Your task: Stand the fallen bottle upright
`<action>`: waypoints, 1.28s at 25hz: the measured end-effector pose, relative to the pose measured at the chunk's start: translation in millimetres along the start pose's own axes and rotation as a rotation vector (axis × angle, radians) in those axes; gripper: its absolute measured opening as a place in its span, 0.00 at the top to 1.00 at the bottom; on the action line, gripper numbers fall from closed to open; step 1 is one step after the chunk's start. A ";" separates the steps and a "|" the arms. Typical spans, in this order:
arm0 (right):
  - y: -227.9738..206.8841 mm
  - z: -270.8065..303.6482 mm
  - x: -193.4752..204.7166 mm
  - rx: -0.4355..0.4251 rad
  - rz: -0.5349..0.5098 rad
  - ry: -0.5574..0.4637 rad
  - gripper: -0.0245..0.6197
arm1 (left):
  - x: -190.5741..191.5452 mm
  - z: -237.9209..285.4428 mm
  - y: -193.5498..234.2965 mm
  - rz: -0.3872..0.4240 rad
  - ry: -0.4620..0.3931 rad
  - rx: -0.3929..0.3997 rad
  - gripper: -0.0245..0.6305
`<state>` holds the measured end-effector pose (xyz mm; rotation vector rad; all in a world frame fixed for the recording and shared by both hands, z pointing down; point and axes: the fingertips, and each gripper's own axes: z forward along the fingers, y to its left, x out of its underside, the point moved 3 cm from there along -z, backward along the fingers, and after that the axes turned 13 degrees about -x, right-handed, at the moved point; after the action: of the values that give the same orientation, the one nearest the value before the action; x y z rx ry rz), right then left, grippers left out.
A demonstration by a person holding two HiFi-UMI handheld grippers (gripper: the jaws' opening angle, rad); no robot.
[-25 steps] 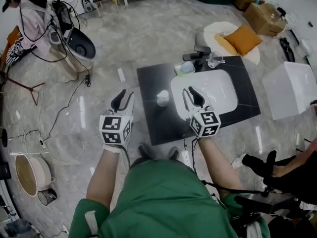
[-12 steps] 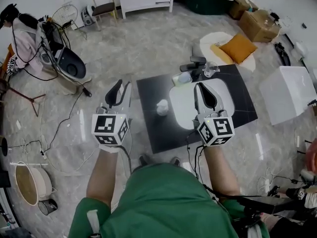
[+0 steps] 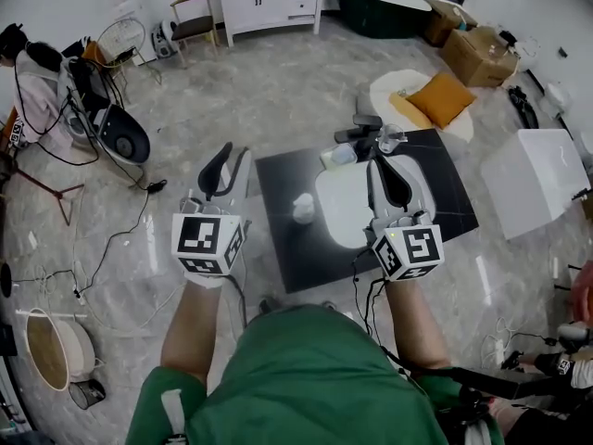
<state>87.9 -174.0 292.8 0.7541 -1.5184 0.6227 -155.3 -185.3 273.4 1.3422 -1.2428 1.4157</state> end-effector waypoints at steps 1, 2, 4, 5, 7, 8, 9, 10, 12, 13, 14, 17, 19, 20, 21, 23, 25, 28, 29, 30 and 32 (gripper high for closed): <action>0.5 0.8 -0.3 0.000 -0.005 0.008 0.92 | -1.5 -0.6 0.5 -0.002 -0.004 0.001 0.80; 0.4 1.9 0.1 0.001 -0.011 0.014 0.92 | -2.0 -0.6 0.9 -0.005 -0.006 0.003 0.80; -1.6 4.5 4.0 0.003 -0.017 0.018 0.92 | 1.0 1.8 0.8 -0.011 -0.008 0.004 0.80; -3.1 5.8 7.0 0.004 -0.016 0.019 0.92 | 3.9 3.7 0.4 -0.014 -0.006 0.005 0.80; -5.3 8.0 12.3 0.001 -0.016 0.022 0.92 | 10.1 7.3 -0.3 -0.018 0.000 0.006 0.81; -5.7 8.7 13.4 -0.001 -0.016 0.023 0.92 | 11.9 8.4 -0.3 -0.020 0.003 0.006 0.81; -5.5 9.3 13.1 -0.004 -0.016 0.023 0.92 | 12.6 9.0 -0.1 -0.021 0.005 0.007 0.81; -5.1 9.9 11.9 -0.006 -0.016 0.023 0.92 | 12.2 9.2 0.3 -0.022 0.007 0.008 0.81; -4.6 10.9 9.1 -0.010 -0.015 0.022 0.92 | 11.1 9.6 0.8 -0.024 0.012 0.010 0.81; -4.7 11.3 8.6 -0.013 -0.018 0.019 0.92 | 11.1 10.0 0.8 -0.026 0.014 0.011 0.81; -5.0 11.6 8.7 -0.016 -0.023 0.015 0.92 | 11.6 10.5 0.7 -0.027 0.016 0.012 0.81; -6.3 12.0 9.6 -0.016 -0.017 0.010 0.92 | 13.3 12.2 -0.1 -0.028 0.020 0.016 0.81; -7.6 11.7 10.5 -0.014 -0.008 0.009 0.92 | 14.1 13.3 -1.3 -0.029 0.022 0.018 0.81; -8.4 11.6 11.1 -0.014 -0.007 0.009 0.92 | 14.2 13.9 -2.1 -0.030 0.023 0.019 0.81; -9.3 11.7 11.9 -0.016 -0.008 0.007 0.92 | 14.4 14.6 -2.7 -0.030 0.024 0.020 0.81; -10.7 12.4 13.4 -0.017 -0.010 0.006 0.92 | 14.8 16.4 -3.3 -0.028 0.024 0.021 0.81; -11.0 13.5 14.9 -0.016 -0.007 0.009 0.92 | 15.9 17.8 -2.9 -0.029 0.026 0.021 0.81; -11.0 15.4 17.4 -0.013 0.002 0.018 0.92 | 18.9 19.7 -2.3 -0.032 0.031 0.023 0.81; -11.4 16.0 18.1 -0.013 0.004 0.019 0.92 | 19.9 20.5 -2.4 -0.032 0.032 0.024 0.81; -11.8 16.5 18.9 -0.014 0.005 0.019 0.92 | 20.8 21.3 -2.7 -0.031 0.034 0.026 0.81; -12.5 17.3 20.2 -0.019 0.002 0.021 0.92 | 22.5 22.9 -3.3 -0.032 0.038 0.028 0.81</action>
<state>86.1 -197.2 310.8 0.7299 -1.5034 0.6155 -150.1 -208.6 295.0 1.3422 -1.1756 1.4346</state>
